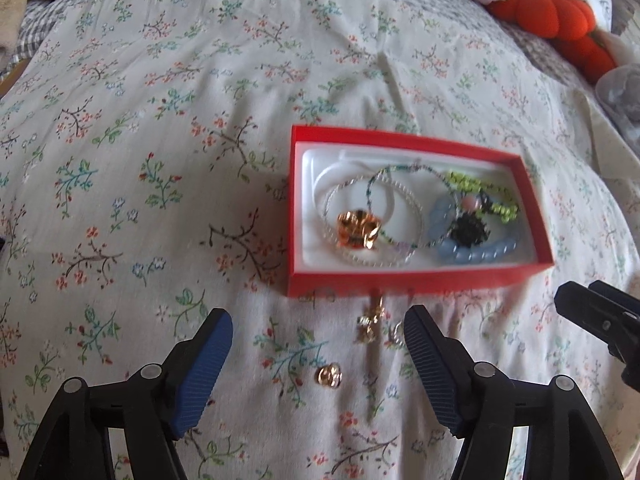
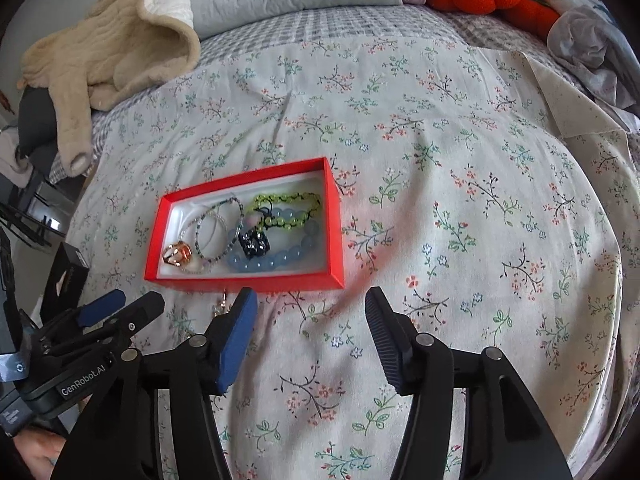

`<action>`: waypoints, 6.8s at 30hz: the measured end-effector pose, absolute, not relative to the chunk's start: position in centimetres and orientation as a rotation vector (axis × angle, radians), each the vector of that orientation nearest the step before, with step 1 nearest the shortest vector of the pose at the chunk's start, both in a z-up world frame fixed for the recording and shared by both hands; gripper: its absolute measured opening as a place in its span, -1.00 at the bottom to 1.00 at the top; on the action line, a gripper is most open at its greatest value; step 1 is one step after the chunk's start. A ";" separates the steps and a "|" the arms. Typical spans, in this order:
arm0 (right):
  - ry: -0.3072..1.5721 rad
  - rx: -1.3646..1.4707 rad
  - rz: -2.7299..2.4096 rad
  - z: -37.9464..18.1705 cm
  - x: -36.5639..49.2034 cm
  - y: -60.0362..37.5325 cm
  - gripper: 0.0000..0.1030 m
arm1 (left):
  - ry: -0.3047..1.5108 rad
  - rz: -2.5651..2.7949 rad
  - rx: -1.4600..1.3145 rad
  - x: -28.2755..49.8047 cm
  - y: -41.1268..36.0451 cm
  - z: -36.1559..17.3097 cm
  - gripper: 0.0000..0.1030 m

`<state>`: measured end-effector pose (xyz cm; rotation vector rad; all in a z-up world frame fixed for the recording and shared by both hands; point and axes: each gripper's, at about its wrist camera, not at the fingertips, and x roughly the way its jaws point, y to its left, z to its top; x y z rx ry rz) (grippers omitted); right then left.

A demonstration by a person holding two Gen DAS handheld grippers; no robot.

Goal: Organize jewelry
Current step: 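Lower the lime green bracelet into the box and open the right tool, then move the left tool to the small gold earring and close on it, then grasp the small silver hoop earring with right tool while left tool holds the gold earring, then lower both earrings into the red box and open both tools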

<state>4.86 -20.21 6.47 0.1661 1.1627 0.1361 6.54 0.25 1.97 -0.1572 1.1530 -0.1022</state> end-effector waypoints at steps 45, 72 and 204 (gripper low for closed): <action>1.315 0.154 0.108 2.5 3.7 -19.2 0.20 | 1.338 -0.154 -0.156 7.7 -3.0 -3.1 -0.81; 1.379 0.021 0.268 -0.7 7.0 -10.9 -0.45 | 1.327 -0.140 -0.202 7.1 3.7 -3.1 -0.81; 1.146 0.294 0.204 5.1 9.0 -20.2 -0.28 | 1.119 -0.150 -0.318 8.8 1.8 2.3 -0.04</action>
